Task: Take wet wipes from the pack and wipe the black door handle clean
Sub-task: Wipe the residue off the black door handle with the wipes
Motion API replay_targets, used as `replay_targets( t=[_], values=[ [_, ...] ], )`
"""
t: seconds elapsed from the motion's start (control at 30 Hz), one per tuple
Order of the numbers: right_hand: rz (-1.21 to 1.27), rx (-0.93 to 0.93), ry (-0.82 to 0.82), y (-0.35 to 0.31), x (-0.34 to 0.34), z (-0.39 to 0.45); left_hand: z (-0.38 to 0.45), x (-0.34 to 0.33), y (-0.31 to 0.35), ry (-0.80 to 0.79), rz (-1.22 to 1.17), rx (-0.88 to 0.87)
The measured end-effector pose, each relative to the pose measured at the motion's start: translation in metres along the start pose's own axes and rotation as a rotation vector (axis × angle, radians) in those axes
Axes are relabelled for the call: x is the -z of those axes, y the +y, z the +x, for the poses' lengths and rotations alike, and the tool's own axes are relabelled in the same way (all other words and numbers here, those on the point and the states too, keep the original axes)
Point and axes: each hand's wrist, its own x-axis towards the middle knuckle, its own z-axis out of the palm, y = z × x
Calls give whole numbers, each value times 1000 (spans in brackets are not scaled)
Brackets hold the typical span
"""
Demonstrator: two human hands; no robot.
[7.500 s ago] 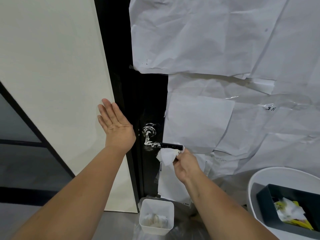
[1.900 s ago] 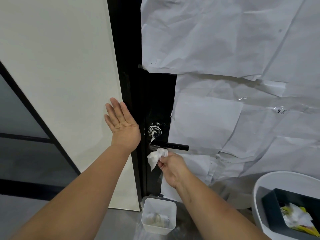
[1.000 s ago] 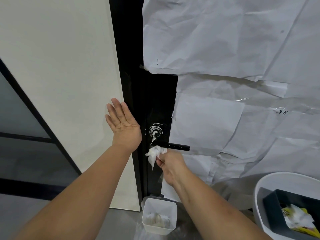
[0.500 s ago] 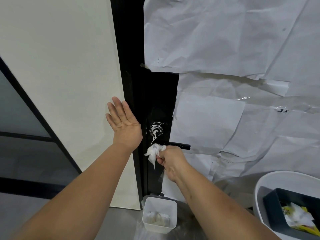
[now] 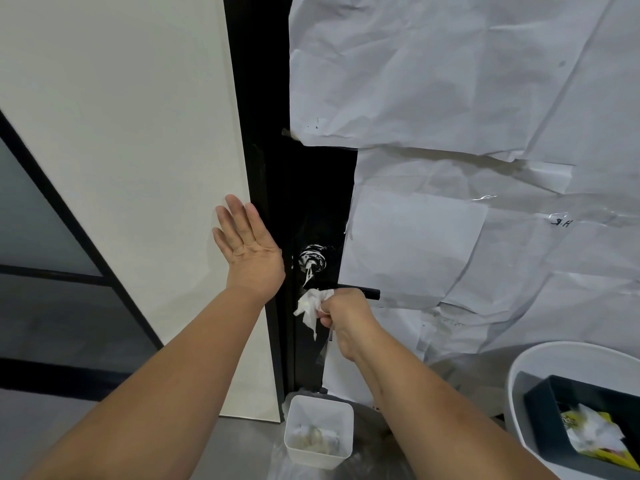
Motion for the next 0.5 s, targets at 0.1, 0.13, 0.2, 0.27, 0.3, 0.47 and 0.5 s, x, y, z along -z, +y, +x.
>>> replay_targets(
  t=[0.1, 0.13, 0.2, 0.27, 0.3, 0.47, 0.5],
  values=[
    [-5, 129, -34, -15, 2, -3, -1, 0, 1, -6, 19, 5],
    [-1, 166, -43, -20, 4, -4, -1, 1, 2, -14, 29, 10],
    [14, 223, -31, -25, 9, -4, -1, 2, 3, -25, 49, 11],
    [22, 251, -24, -25, 15, -2, -1, 3, 5, -15, 80, 7],
    [24, 257, -33, -22, 17, 1, -1, 3, 5, -13, 87, 3],
    [56, 221, -82, -11, 22, 3, -11, 18, 3, 64, 80, -4],
    [58, 224, -82, -10, 23, 4, -13, 21, 2, 98, 91, -4]
  ],
)
